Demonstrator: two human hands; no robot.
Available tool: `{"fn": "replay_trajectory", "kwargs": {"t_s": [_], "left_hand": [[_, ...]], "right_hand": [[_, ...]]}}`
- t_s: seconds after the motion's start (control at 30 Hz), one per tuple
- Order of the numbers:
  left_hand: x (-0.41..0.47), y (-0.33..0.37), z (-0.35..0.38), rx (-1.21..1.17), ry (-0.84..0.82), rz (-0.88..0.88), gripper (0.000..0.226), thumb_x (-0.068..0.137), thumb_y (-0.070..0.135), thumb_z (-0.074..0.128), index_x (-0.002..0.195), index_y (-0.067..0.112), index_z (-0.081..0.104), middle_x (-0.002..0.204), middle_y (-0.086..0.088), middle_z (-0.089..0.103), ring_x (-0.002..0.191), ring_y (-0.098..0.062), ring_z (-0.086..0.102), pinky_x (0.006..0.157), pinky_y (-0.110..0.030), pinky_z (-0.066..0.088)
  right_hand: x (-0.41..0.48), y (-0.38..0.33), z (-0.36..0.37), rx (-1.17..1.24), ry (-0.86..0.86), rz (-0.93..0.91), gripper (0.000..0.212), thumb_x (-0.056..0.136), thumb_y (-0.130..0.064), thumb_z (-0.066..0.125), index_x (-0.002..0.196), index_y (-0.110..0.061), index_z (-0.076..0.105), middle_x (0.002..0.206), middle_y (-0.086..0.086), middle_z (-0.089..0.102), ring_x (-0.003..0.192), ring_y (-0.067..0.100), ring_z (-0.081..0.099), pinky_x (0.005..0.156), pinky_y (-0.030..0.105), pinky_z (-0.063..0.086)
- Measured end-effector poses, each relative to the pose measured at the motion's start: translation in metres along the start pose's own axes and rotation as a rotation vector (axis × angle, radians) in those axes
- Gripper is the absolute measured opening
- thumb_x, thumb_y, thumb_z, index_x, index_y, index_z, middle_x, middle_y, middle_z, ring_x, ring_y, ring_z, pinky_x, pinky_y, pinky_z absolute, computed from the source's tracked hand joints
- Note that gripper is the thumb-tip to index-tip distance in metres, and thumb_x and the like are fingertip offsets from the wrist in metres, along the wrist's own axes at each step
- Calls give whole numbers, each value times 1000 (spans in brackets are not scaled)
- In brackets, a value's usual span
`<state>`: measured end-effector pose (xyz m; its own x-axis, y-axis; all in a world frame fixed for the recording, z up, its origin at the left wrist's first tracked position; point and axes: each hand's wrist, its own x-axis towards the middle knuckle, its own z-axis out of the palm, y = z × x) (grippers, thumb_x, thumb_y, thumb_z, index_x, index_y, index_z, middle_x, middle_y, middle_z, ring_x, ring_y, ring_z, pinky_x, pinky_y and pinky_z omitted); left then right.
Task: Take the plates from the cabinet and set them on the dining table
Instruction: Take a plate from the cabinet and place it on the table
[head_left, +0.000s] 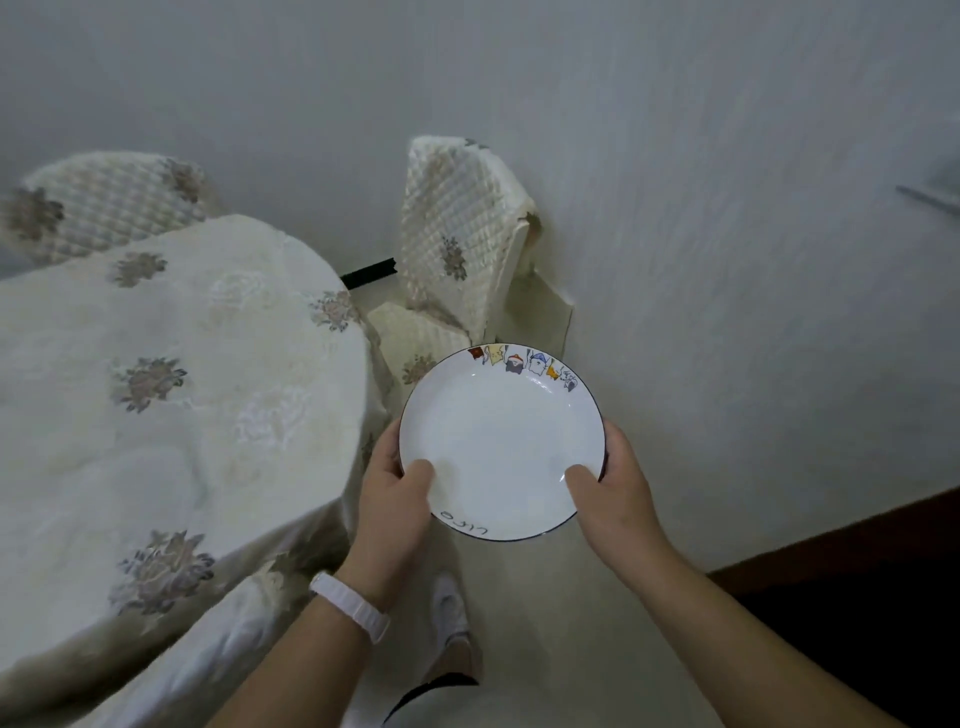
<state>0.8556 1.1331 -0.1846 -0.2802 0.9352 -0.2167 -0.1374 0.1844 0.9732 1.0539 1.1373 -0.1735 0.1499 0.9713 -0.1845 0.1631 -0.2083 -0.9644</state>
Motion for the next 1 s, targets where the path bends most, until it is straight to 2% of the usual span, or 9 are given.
{"fn": "replay_trajectory", "kwargs": {"t_s": [0.1,0.2,0.27,0.33,0.43,0.57,0.7,0.87,1.0], "left_hand": [[45,6,-14,14,29,-26,57,75,6,48,123,34,59,112,12,70,105,-16,65,78,-34,57],[88,18,-35,9,66,-33,61,69,12,48,125,37,59,119,7,68,109,-21,64,86,-48,56],[118,29,-52,2,73,-17,63,70,11,48,128,35,57,122,4,66,110,-23,63,87,-52,55],[146,40,-69,-20,100,-9,64,71,10,47,129,34,57,122,4,66,109,-21,64,82,-45,57],[178,54,-93,-48,158,20,63,71,10,46,128,33,57,122,4,66,108,-19,64,76,-34,55],[202,59,-119,-73,231,33,60,81,-2,45,123,38,58,121,6,67,106,-16,65,77,-34,55],[217,57,-142,-92,328,34,61,82,-6,43,130,31,56,119,5,68,106,-19,65,75,-33,55],[233,55,-164,-123,479,8,62,84,-10,42,128,31,58,116,7,69,103,-16,66,76,-32,56],[250,52,-173,-132,597,-8,61,87,-9,43,127,33,58,112,13,70,102,-12,67,80,-37,57]], "right_hand": [[40,-16,31,-40,-16,9,54,82,5,48,121,-32,54,106,-20,65,89,-9,60,66,7,46],[75,-41,68,-58,-55,-22,55,83,6,46,111,-40,53,102,-21,64,88,-9,60,65,6,45],[99,-55,96,-58,-91,-48,51,82,4,46,115,-34,55,101,-18,66,87,-8,60,64,5,45],[121,-67,125,-53,-128,-67,51,78,-3,47,118,-34,54,101,-18,67,91,-5,61,67,8,46],[150,-79,163,-70,-185,-98,53,71,-12,45,114,-42,55,104,-20,67,97,0,63,73,17,50],[177,-86,201,-95,-265,-116,59,69,-15,46,124,-35,54,109,-18,66,104,6,62,79,27,54],[199,-94,236,-116,-343,-118,55,68,-14,45,118,-36,54,102,-22,66,94,-5,61,71,16,50],[230,-99,277,-209,-503,-124,56,71,-14,47,123,-35,53,104,-23,66,97,0,61,75,24,52],[262,-102,308,-256,-625,-139,55,77,-8,50,125,-35,52,104,-23,65,96,-3,60,72,19,50]]}}
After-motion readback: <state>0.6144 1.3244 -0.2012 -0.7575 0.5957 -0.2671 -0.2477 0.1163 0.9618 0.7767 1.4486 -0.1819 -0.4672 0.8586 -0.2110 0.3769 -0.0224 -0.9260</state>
